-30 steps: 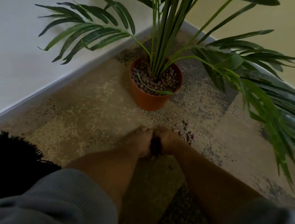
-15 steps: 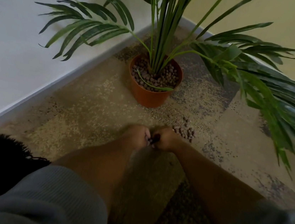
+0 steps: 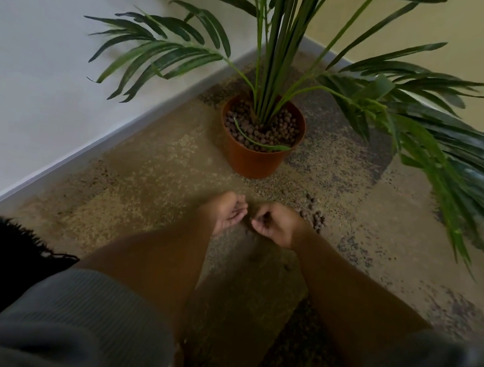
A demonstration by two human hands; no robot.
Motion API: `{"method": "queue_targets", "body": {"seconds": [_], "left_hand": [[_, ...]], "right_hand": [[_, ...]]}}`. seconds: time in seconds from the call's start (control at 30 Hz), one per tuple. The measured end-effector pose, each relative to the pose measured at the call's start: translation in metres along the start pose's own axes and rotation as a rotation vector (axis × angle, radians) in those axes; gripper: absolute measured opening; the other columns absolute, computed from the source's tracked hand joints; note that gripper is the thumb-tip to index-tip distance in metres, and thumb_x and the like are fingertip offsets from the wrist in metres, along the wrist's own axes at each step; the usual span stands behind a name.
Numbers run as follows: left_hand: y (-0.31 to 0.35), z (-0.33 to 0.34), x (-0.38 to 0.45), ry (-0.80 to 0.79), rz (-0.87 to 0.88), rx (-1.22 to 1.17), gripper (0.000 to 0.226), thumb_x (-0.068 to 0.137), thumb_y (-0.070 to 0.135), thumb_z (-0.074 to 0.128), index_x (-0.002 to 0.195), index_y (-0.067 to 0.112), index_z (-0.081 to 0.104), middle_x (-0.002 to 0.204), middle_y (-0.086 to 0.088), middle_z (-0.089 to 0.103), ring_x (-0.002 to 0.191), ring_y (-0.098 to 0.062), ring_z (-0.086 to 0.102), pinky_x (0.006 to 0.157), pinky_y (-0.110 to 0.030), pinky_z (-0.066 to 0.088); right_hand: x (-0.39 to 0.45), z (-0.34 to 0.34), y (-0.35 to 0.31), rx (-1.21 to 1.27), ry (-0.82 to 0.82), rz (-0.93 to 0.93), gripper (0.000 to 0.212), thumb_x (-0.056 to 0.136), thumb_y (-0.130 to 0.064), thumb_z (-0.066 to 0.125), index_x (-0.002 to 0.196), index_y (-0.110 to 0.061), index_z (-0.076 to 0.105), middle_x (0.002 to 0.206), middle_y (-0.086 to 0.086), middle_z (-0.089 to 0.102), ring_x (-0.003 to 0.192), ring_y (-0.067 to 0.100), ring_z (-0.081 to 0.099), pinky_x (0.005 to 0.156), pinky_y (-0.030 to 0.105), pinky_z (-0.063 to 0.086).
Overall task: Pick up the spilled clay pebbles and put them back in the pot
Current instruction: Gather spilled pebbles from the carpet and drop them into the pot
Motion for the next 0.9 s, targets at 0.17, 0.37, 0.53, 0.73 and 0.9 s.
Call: {"method": "queue_targets", "body": {"seconds": [0.17, 0.37, 0.53, 0.73, 0.9], "left_hand": [[0.032, -0.001, -0.002, -0.034, 0.093, -0.383, 0.022, 0.097, 0.03, 0.043, 0.079, 0.021, 0.052, 0.074, 0.005, 0.05, 0.062, -0.006, 0.049, 0.058, -0.019, 0.041], [0.089, 0.002, -0.017, 0.032, 0.194, -0.709, 0.025, 0.098, 0.031, 0.043, 0.085, 0.021, 0.062, 0.077, 0.007, 0.058, 0.068, -0.005, 0.055, 0.055, -0.016, 0.044], [0.119, 0.016, -0.03, -0.021, 0.202, -0.762, 0.035, 0.103, 0.024, 0.031, 0.117, 0.011, 0.059, 0.097, -0.002, 0.06, 0.098, -0.01, 0.062, 0.064, -0.019, 0.051], [0.152, 0.027, -0.044, -0.132, 0.277, -0.744, 0.035, 0.104, 0.02, 0.026, 0.09, 0.001, 0.052, 0.086, -0.012, 0.05, 0.089, -0.022, 0.053, 0.106, -0.035, 0.042], [0.159, 0.028, -0.052, -0.201, 0.287, -0.7, 0.051, 0.106, 0.021, 0.024, 0.148, -0.008, 0.024, 0.151, -0.025, 0.033, 0.141, -0.033, 0.033, 0.116, -0.042, 0.029]], "right_hand": [[0.007, 0.009, -0.014, 0.221, -0.126, -0.029, 0.016, 0.089, -0.004, 0.037, 0.082, -0.006, 0.051, 0.078, 0.009, 0.055, 0.063, 0.018, 0.06, 0.054, 0.02, 0.054], [-0.004, 0.041, -0.073, 0.583, -0.215, -0.145, 0.023, 0.1, -0.015, 0.042, 0.102, 0.003, 0.055, 0.1, 0.024, 0.062, 0.087, 0.031, 0.066, 0.072, 0.027, 0.06], [-0.019, 0.056, -0.113, 0.727, -0.138, -0.21, 0.041, 0.105, -0.011, 0.027, 0.14, 0.008, 0.035, 0.141, 0.03, 0.041, 0.132, 0.041, 0.046, 0.107, 0.046, 0.046], [-0.022, 0.061, -0.139, 0.628, -0.049, -0.248, 0.045, 0.104, -0.007, 0.025, 0.147, 0.008, 0.029, 0.153, 0.023, 0.032, 0.144, 0.037, 0.029, 0.121, 0.05, 0.021], [-0.016, 0.059, -0.141, 0.591, -0.062, -0.249, 0.05, 0.103, -0.006, 0.023, 0.152, 0.004, 0.022, 0.158, 0.019, 0.027, 0.147, 0.031, 0.024, 0.123, 0.044, 0.018]]}}
Point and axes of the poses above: each hand's wrist, its own x-axis towards the middle knuckle, its own z-axis out of the palm, y = z × x, the point moved 7 cm from there along x, towards the middle knuckle
